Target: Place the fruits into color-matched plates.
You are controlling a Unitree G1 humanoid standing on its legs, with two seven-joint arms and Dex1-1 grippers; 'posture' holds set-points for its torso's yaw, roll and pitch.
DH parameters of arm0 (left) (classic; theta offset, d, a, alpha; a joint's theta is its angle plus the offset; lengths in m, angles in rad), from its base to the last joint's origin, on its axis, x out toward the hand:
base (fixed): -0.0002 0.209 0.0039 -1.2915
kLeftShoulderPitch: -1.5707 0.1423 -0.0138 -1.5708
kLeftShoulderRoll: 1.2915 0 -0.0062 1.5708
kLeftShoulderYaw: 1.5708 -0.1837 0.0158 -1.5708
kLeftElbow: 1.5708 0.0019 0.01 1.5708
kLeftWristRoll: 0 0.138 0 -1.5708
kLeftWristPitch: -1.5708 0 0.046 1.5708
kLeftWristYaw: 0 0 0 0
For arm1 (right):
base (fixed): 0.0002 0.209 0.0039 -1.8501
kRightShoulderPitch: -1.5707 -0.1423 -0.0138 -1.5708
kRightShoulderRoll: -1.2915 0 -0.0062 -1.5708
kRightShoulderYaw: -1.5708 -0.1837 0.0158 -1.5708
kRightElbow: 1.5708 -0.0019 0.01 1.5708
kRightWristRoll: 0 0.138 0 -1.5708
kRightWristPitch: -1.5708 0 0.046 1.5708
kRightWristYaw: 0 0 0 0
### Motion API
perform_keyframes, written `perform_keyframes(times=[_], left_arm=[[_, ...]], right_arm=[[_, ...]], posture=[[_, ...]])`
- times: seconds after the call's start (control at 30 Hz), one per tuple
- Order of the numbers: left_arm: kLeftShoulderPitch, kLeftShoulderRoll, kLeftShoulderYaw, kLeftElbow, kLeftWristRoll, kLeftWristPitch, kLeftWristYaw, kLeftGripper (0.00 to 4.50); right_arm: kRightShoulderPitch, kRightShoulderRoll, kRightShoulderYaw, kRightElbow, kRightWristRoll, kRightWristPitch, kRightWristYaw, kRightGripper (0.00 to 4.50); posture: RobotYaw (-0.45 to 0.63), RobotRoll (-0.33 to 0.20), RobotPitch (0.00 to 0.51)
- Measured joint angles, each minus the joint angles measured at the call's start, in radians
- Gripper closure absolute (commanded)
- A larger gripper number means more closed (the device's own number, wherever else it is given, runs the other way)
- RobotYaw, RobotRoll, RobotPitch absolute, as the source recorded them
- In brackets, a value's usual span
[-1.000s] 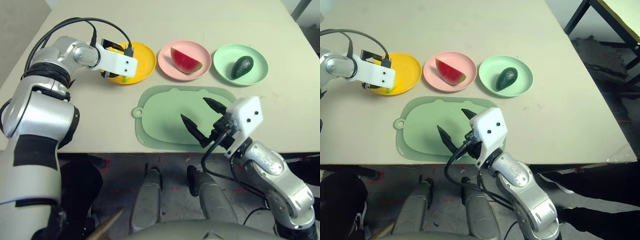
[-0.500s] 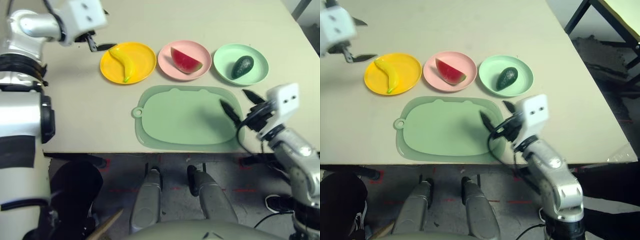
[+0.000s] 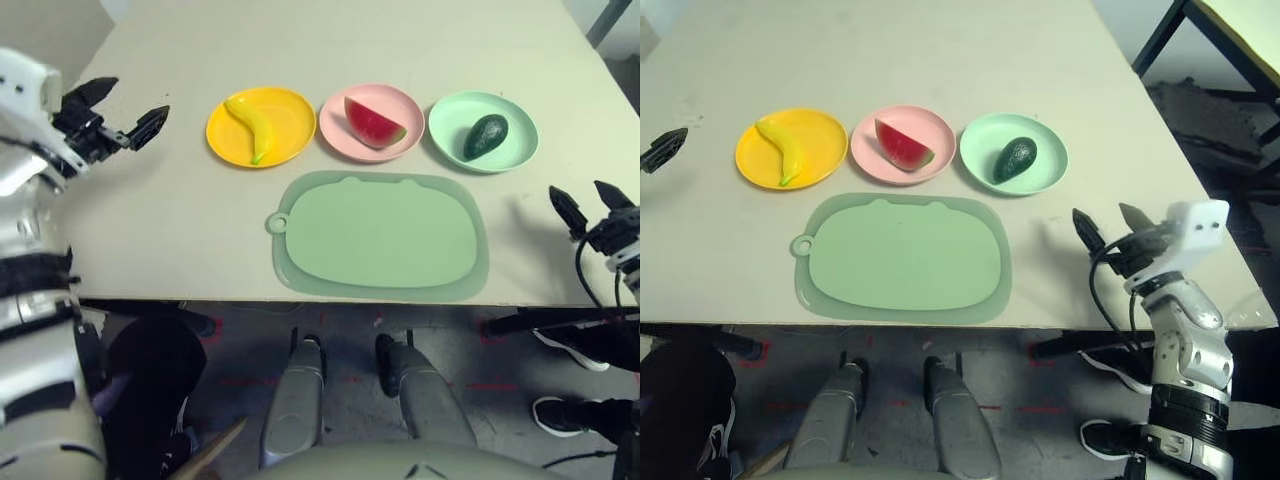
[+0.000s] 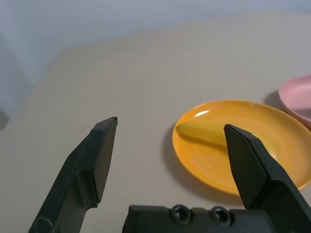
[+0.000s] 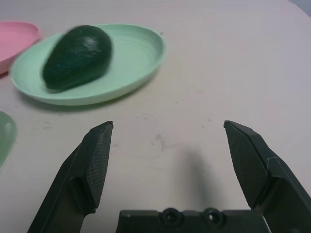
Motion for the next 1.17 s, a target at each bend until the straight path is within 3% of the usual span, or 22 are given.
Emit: perform_keyframes(times=[0.13,0.37,0.53,0.83,1.17], left_arm=[[0.099,-0.078,0.003,-0.088,-0.012,0.054,0.108,0.02],[0.22,-0.109,0.014,-0.131,-0.016,0.072,0.183,0.02],[0.313,-0.115,0.016,-0.135,-0.014,0.07,0.194,0.02],[0.396,-0.095,0.052,-0.212,-0.024,0.083,0.201,0.02],[0.356,-0.071,0.046,-0.211,-0.018,0.084,0.198,0.02]], right_arm=[[-0.078,-0.06,-0.033,0.198,0.001,-0.073,0.029,0.0],[-0.194,-0.15,-0.031,0.487,-0.032,-0.218,0.1,0.0],[-0.252,-0.162,0.011,0.64,-0.078,-0.297,0.168,0.0],[-0.295,-0.155,0.047,0.679,-0.095,-0.352,0.271,0.0],[-0.312,-0.149,0.047,0.678,-0.09,-0.369,0.289,0.0]], posture=[[-0.01,0.0,0.322],[0.0,0.0,0.322],[0.02,0.0,0.318],[0.03,0.0,0.313],[0.02,0.0,0.307]])
